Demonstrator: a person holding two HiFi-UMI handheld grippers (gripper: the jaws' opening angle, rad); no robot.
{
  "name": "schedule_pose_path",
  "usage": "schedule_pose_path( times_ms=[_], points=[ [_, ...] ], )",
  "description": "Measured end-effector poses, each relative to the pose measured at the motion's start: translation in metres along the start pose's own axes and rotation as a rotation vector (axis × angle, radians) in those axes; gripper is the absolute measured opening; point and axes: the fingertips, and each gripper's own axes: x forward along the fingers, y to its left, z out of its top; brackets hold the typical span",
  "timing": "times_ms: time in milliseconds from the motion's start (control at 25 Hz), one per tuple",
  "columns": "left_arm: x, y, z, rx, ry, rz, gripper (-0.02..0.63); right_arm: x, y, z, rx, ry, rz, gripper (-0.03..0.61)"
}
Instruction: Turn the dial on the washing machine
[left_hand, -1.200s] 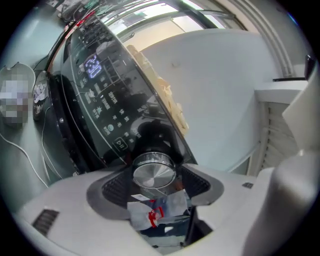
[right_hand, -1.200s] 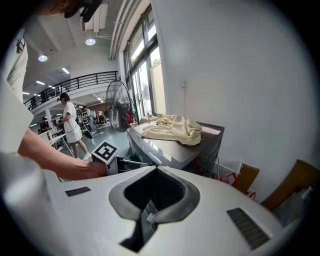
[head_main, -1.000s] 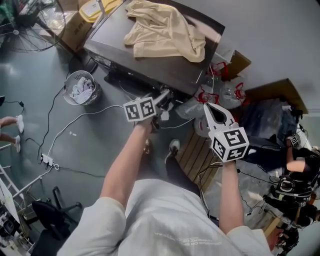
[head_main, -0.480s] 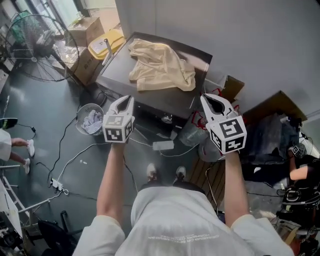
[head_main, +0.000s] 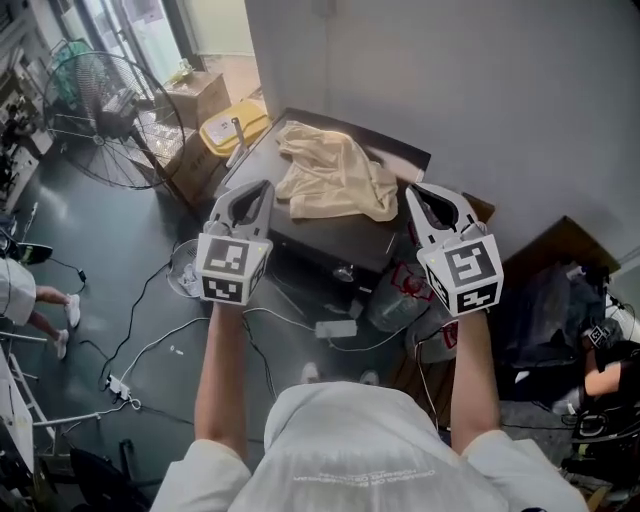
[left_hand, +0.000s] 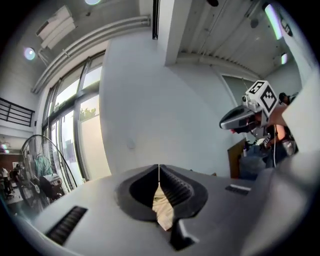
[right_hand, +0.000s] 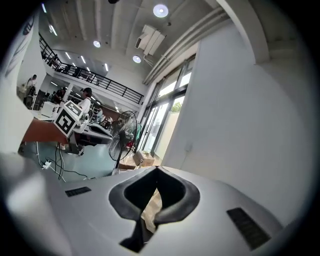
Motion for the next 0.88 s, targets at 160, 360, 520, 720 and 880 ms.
schedule_pose_path(
  times_ms=[160,360,520,720,880],
  points=[
    [-0.011,0.000,0.030,0.048,-0.026,0.017,0.021,-0.007,-0.006,0.023,-0.023,-0.049,-0.013,0.014],
    [-0.021,-0.005,0.058,0.103,-0.079,0.009,0.021,-0.011,-0.002,0.043,-0.055,-0.090,0.006,0.014],
    [-0.031,-0.007,0.072,0.144,-0.104,0.007,0.021,-0.013,0.006,0.052,-0.068,-0.106,0.037,0.014],
    [-0.037,-0.006,0.074,0.146,-0.116,0.001,0.021,-0.012,0.010,0.053,-0.084,-0.108,0.044,0.014],
    [-0.038,-0.003,0.073,0.140,-0.111,0.008,0.021,-0.011,0.012,0.052,-0.083,-0.110,0.047,0.014]
  ],
)
